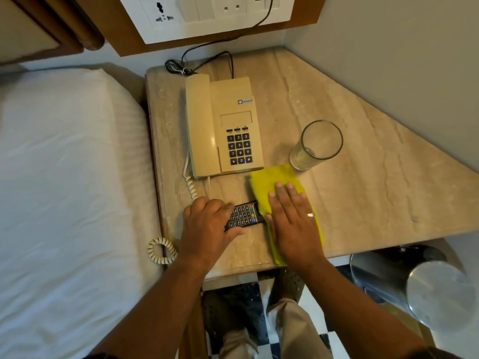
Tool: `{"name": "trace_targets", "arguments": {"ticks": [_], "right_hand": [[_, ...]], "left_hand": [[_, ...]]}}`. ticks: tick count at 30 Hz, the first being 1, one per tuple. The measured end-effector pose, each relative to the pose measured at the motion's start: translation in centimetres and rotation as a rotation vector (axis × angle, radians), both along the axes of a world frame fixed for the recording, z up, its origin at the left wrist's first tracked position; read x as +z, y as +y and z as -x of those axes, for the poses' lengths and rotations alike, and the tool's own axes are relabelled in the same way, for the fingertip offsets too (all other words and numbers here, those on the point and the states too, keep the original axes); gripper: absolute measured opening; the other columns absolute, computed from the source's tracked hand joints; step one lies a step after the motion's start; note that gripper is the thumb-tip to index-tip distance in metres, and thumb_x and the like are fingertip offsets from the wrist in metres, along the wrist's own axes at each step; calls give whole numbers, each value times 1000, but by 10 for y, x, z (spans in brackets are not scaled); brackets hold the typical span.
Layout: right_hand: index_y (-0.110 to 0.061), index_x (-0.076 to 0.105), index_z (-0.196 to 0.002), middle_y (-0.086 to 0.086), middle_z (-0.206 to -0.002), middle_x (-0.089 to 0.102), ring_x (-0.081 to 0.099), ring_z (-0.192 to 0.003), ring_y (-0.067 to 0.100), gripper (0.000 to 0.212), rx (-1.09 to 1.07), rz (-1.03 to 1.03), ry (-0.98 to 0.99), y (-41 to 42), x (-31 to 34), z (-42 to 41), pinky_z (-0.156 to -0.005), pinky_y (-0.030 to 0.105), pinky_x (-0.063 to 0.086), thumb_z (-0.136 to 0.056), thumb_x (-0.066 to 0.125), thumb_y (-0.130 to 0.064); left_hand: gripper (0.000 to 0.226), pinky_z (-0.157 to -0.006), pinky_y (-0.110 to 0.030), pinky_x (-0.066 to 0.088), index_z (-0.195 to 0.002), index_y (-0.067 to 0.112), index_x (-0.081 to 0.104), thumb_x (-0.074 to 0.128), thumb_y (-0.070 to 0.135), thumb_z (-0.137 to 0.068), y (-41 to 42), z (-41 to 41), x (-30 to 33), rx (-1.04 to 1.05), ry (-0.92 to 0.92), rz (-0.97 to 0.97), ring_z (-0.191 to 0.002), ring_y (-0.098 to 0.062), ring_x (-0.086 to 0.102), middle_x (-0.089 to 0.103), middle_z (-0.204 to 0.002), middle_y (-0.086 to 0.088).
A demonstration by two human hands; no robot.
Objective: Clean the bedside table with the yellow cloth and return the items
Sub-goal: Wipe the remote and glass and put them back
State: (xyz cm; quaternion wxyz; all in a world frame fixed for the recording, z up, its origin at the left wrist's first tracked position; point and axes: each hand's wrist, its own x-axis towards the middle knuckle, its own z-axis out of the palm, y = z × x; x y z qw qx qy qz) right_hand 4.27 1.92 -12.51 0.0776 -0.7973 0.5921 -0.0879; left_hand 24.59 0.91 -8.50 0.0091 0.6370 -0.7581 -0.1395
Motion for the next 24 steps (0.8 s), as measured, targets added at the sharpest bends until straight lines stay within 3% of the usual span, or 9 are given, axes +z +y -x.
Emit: {"name": "trace_targets", "arguments": {"ticks": [5, 8, 10, 12, 15, 20, 24], "right_hand": [[-1, 53, -136, 19, -148, 43, 33, -141, 40, 47, -88, -7, -93, 0, 10, 0, -112, 57, 32, -98, 42, -26], [-3, 51, -138, 15, -151, 42, 31, -144, 34, 45, 55, 8, -184, 7, 4, -31, -117, 52, 23, -98, 46, -23], [-5, 51, -139, 14, -151, 41, 32, -144, 33, 46, 124, 31, -134, 9, -2, -41, -117, 50, 24, -97, 50, -23], [-5, 50, -140, 14, -152, 40, 32, -144, 32, 47, 124, 48, -82, 7, -5, -39, -116, 50, 25, -97, 50, -24], [-5, 50, -140, 15, -151, 41, 33, -143, 33, 48, 35, 35, -54, 5, -2, -20, -116, 49, 25, -99, 41, -28], [-2, 54, -135, 18, -147, 44, 35, -140, 39, 49, -123, -10, -64, -2, 12, -8, -112, 56, 32, -97, 38, -28], [-7, 57, -134, 11, -146, 48, 35, -140, 35, 45, 88, 8, -205, 6, 6, -44, -115, 52, 26, -96, 44, -26]], "left_hand": [[62, -75, -41, 47, -109, 16, 71, 77, 58, -64, 5, 5, -4, 2, -26, 65, -95, -25, 60, 69, -97, 2], [47, -78, -40, 44, -101, 21, 70, 80, 51, -66, 8, 5, -9, 17, 1, 99, -99, -24, 57, 66, -96, 5], [36, -87, -42, 43, -94, 22, 69, 79, 46, -69, 7, 3, -8, -3, 11, 114, -106, -25, 55, 66, -97, 5], [45, -103, -51, 38, -101, 19, 70, 79, 49, -68, 6, 1, -7, -52, -36, 112, -121, -34, 54, 67, -113, -2], [62, -114, -57, 22, -117, 15, 68, 74, 56, -71, 6, 2, -6, -71, -90, 87, -141, -42, 31, 46, -147, -14], [61, -113, -58, 19, -118, 15, 69, 75, 54, -72, 9, 4, -12, -30, -58, 87, -143, -41, 20, 31, -155, -17], [52, -112, -67, 16, -117, 22, 67, 79, 45, -71, 12, 2, -17, 5, -31, 42, -146, -42, 12, 18, -160, -12]]}}
